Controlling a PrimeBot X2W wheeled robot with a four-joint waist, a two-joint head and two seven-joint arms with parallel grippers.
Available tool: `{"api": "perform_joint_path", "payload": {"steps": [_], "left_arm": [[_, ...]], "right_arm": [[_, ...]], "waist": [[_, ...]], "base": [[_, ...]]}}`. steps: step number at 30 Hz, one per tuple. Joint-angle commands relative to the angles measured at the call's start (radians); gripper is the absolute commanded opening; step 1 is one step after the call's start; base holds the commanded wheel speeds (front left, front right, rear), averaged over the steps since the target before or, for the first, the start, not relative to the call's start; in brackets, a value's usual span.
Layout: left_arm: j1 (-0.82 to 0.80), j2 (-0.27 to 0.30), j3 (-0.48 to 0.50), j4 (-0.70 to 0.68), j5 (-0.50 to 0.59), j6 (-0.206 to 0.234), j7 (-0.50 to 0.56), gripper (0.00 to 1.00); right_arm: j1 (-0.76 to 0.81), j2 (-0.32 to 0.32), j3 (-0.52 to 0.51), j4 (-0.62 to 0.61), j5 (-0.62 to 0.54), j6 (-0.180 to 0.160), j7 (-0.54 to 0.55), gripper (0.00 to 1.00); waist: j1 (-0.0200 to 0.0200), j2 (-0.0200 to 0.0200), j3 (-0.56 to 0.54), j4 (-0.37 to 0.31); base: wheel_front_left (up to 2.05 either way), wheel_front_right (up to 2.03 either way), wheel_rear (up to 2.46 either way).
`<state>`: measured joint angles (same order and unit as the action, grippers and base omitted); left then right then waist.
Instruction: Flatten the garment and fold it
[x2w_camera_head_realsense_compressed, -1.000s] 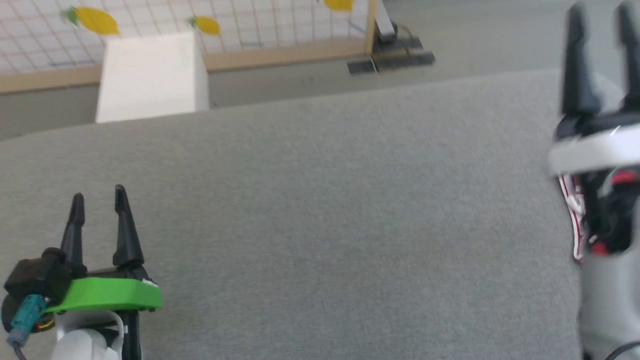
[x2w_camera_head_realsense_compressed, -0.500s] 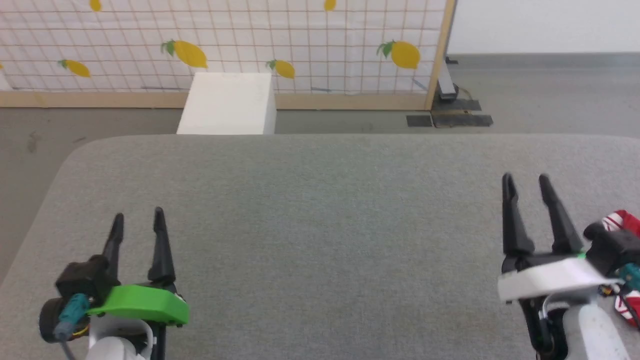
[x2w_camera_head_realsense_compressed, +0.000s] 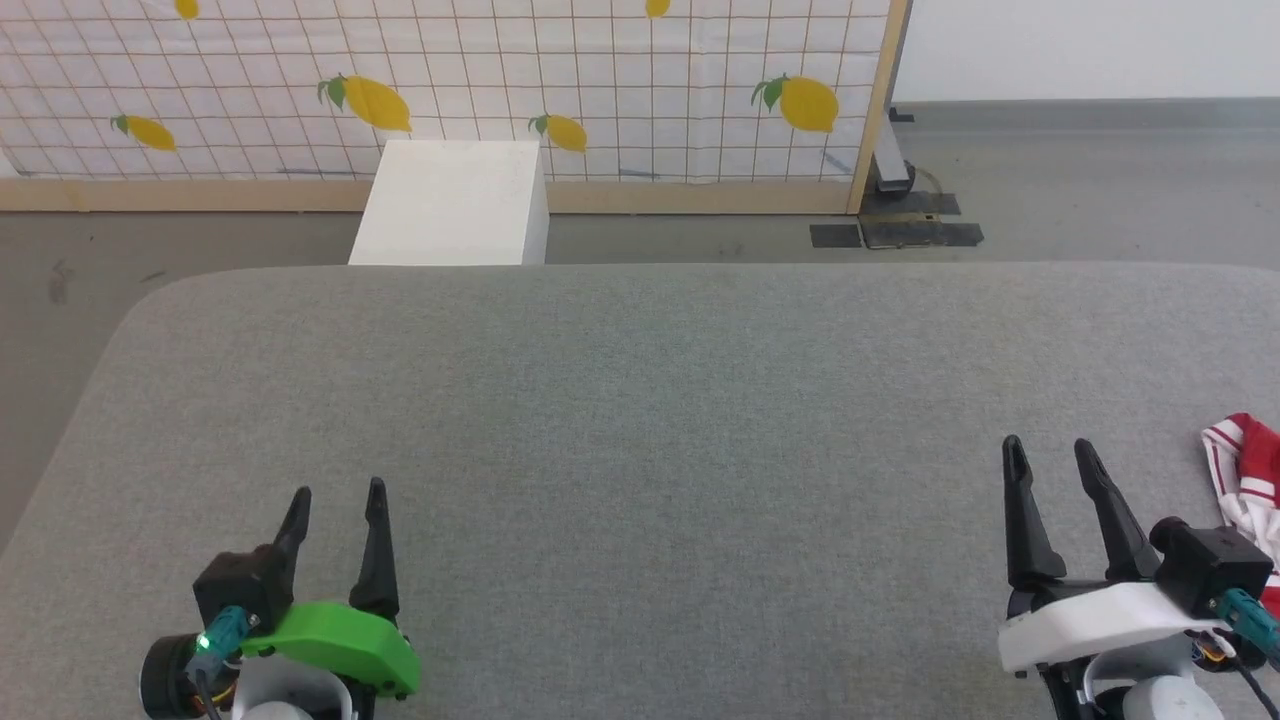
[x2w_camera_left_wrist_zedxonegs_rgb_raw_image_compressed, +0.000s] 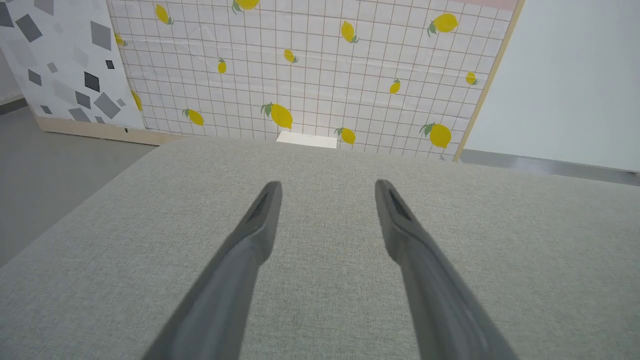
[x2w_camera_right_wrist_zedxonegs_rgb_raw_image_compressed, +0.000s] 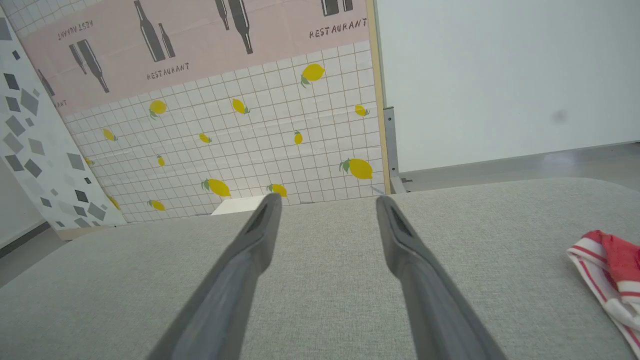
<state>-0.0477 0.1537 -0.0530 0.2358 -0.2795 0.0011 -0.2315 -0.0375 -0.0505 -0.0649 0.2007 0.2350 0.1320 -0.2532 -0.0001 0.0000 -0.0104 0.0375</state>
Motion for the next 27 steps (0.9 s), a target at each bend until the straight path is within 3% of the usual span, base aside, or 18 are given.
{"api": "perform_joint_path", "payload": {"steps": [1, 6, 7, 27], "left_arm": [[0.003, -0.006, -0.003, 0.012, 0.005, -0.001, -0.007, 1.0], [-0.004, -0.012, -0.005, 0.04, -0.002, -0.007, -0.015, 1.0], [-0.005, -0.013, -0.005, 0.045, -0.003, -0.007, -0.017, 0.0], [0.005, -0.019, 0.003, 0.011, 0.032, -0.001, 0.021, 0.0]], "right_arm": [[0.012, 0.0, -0.001, 0.003, 0.006, -0.001, -0.008, 1.0], [0.023, 0.0, 0.0, 0.009, 0.014, -0.001, -0.008, 1.0], [0.025, 0.0, 0.001, 0.011, 0.015, -0.001, -0.008, 0.0], [0.016, 0.0, 0.008, -0.016, -0.018, 0.0, 0.028, 0.0]], "waist": [[0.0001, 0.0, 0.003, -0.002], [0.0001, 0.0, 0.002, -0.003], [0.0001, 0.0, 0.001, -0.003], [0.0001, 0.0, 0.003, -0.007]], "base": [[0.0, 0.0, 0.0], [0.0, 0.0, 0.0], [0.0, 0.0, 0.0], [0.0, 0.0, 0.0]]}}
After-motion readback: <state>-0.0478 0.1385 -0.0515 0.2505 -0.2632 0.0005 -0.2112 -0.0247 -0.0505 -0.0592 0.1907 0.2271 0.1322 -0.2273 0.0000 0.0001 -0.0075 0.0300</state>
